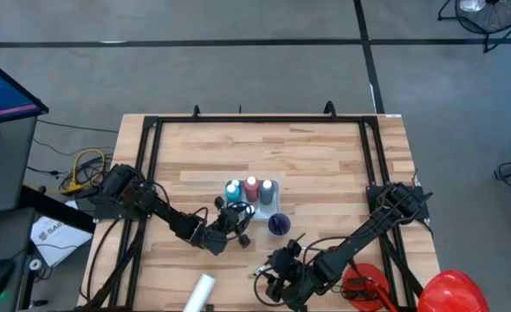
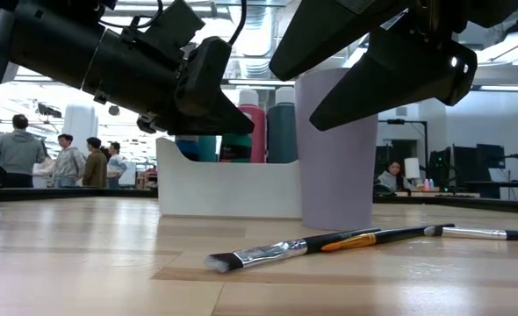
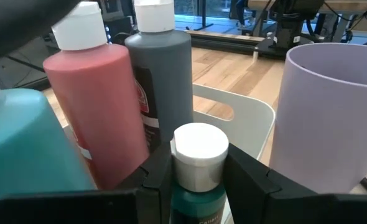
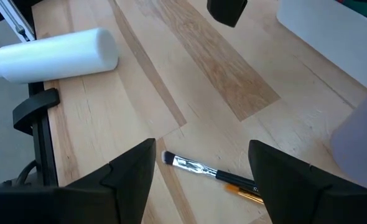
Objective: Pick & Place Paint Supplies
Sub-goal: Put the green paint bottle into the white bin
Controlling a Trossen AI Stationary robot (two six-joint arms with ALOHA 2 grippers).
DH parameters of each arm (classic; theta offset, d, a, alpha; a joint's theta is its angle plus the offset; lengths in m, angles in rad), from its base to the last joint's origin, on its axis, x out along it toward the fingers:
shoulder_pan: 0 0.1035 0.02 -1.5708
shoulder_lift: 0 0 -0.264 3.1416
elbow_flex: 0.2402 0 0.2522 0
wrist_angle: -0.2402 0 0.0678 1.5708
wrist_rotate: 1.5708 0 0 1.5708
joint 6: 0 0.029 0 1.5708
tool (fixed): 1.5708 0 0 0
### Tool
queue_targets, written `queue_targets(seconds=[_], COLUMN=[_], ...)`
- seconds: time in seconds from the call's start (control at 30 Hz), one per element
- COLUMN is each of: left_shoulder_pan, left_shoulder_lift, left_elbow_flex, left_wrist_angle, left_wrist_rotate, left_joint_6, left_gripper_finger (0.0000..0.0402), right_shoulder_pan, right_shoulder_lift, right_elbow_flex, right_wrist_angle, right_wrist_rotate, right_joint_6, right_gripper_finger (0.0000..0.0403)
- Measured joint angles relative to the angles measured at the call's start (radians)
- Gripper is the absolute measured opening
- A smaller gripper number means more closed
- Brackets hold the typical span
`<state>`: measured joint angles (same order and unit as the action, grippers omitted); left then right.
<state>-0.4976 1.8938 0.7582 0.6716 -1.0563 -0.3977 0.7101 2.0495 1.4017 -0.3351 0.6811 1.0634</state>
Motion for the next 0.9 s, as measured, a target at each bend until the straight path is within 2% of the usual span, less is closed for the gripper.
queue_targets(seconds=[0.2,0.57,0.9], left_shoulder_pan=[0.001,0.001,-0.001], left_shoulder_lift=[0.000,0.000,0.001], left_elbow_flex=[-0.002,-0.002,-0.002], left_wrist_angle=[-0.006,-0.002,-0.002], left_wrist_rotate=[0.023,0.059,0.051], left_joint_6=[-0.005,-0.015,-0.014], left_gripper_finger=[0.0102,0.0166,0.0172], right_shoulder_pan=[0.000,0.000,0.000], right_shoulder_lift=[0.000,0.000,0.000], right_elbow_flex=[0.000,0.000,0.000], right_wrist_angle=[0.000,0.000,0.000], right_wrist_rotate=[0.000,0.000,0.000], right_joint_6=[0.000,0.000,-0.001], right_gripper_finger=[0.0249,0.0249,0.0249])
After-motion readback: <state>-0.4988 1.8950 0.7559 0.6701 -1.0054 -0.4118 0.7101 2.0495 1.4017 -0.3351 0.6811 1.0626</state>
